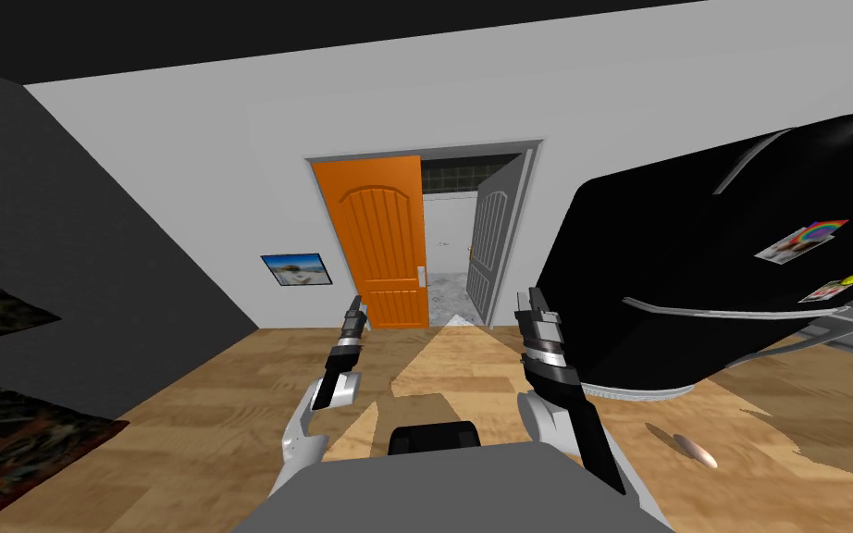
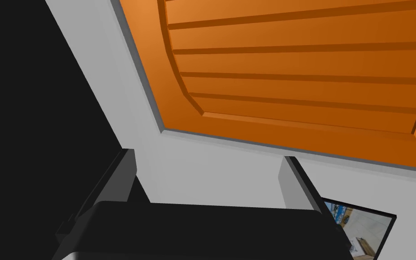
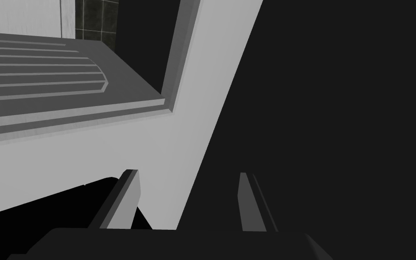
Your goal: Push the door open
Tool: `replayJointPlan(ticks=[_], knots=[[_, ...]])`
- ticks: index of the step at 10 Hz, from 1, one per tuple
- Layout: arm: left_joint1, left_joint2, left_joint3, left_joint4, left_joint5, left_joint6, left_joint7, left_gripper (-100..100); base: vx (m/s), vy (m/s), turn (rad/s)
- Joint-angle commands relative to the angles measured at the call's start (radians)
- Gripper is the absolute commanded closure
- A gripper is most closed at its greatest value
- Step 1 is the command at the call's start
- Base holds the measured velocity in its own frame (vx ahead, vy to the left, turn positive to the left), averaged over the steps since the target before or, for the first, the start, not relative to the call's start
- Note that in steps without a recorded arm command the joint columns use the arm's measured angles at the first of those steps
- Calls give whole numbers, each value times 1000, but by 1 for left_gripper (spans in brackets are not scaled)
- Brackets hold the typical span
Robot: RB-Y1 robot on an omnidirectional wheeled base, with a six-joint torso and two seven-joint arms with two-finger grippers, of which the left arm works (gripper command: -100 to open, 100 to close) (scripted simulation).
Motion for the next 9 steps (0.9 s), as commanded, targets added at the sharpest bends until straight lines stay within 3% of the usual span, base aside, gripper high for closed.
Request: replayJointPlan(ticks=[1,2,9], knots=[[-31,-1,10,50,-4,-6,0,-100,93,-32,-15],[-31,-1,10,57,-4,-6,0,-100,74,-17,-4],[-164,-5,52,280,-21,-16,-1,-100,93,-31,-16]])
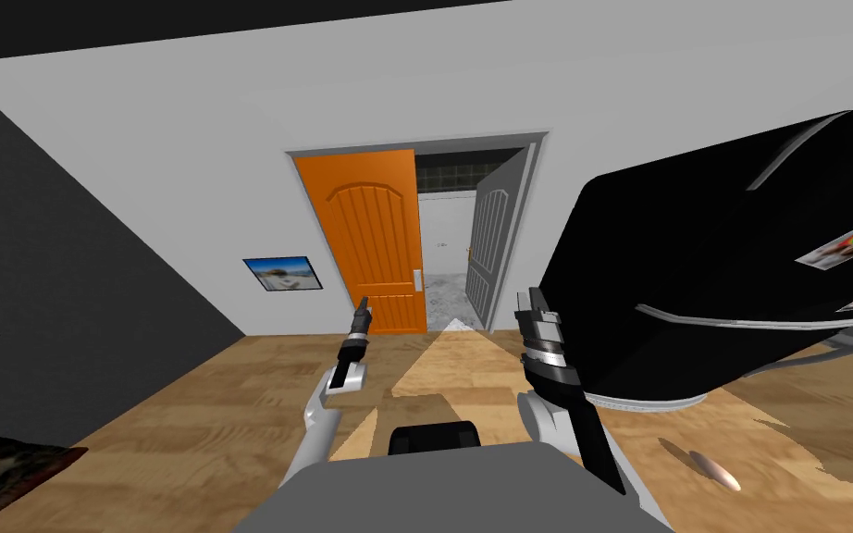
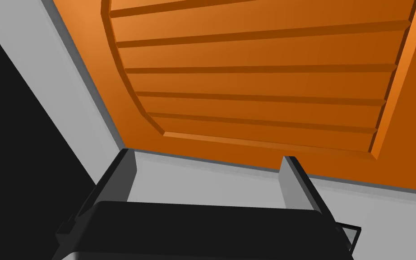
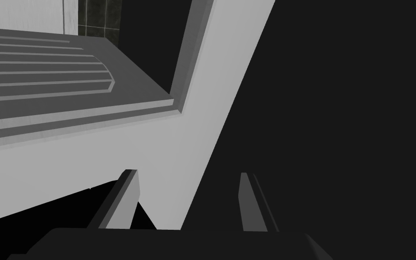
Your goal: Push the door open
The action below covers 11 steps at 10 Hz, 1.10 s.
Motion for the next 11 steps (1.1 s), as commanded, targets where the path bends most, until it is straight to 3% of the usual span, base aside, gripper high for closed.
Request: replayJointPlan(ticks=[1,2,3,11], knots=[[-28,0,9,47,-4,4,2,-100,91,-37,-23],[-47,-2,15,76,-6,3,1,-100,100,-43,-13],[-47,-2,15,80,-6,3,1,-100,74,-17,0],[-195,-22,62,331,-26,-8,0,-100,94,-26,-16]])
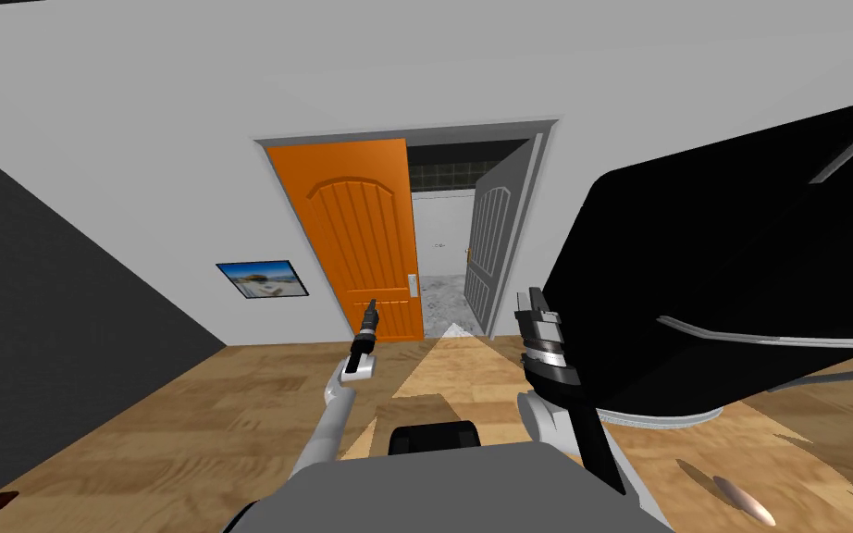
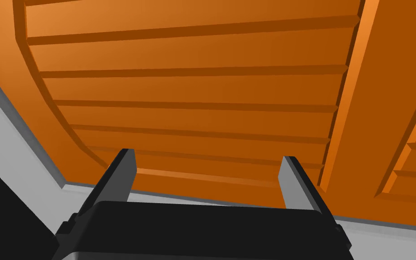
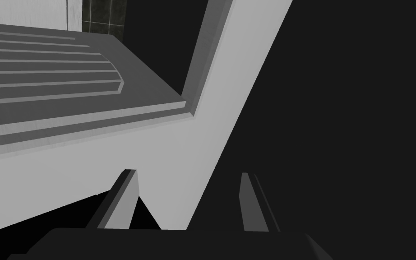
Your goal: Push the door open
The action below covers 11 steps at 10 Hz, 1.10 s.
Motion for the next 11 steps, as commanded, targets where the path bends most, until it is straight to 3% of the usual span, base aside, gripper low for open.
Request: replayJointPlan(ticks=[1,11], knots=[[-28,-3,8,41,-4,5,2,-100,89,-27,-17],[-169,-39,52,282,-22,-6,1,-100,86,-23,-12]])
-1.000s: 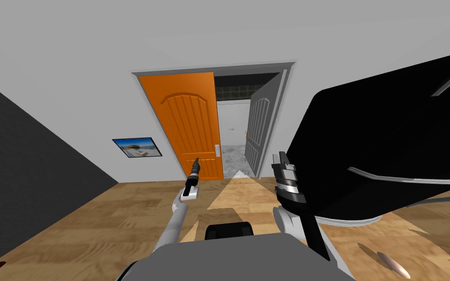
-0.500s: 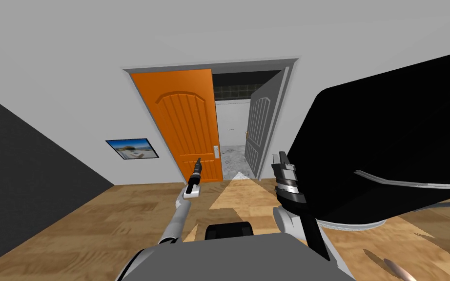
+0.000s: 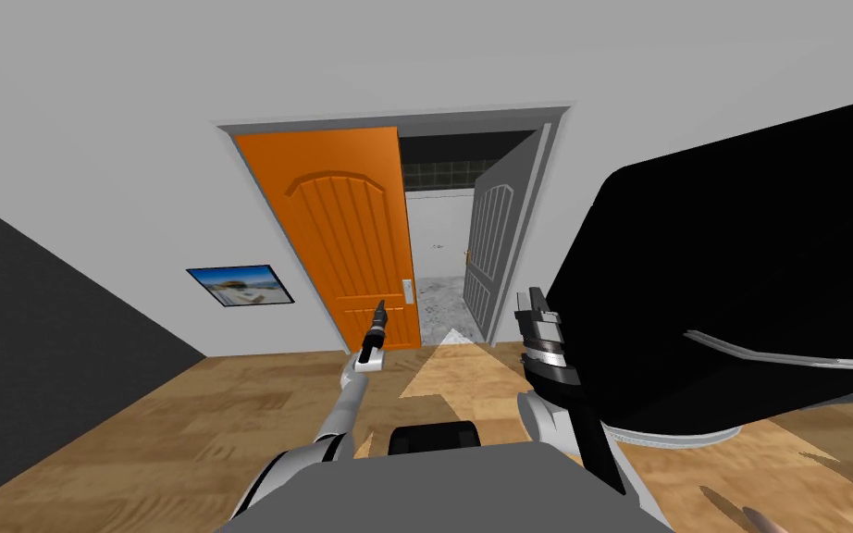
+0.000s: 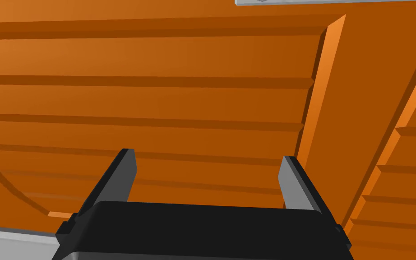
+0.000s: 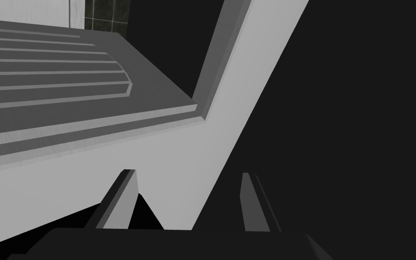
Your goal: Push the door open
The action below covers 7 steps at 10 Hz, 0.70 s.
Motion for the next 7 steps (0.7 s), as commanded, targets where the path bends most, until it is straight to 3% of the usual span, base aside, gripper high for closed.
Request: replayJointPlan(ticks=[1,4,7], knots=[[-22,-6,7,40,-3,-2,1,-100,77,-28,-13],[-71,-24,22,122,-9,-6,0,-100,93,-14,-13],[-92,-33,29,159,-12,-7,0,-100,63,-18,-7]])
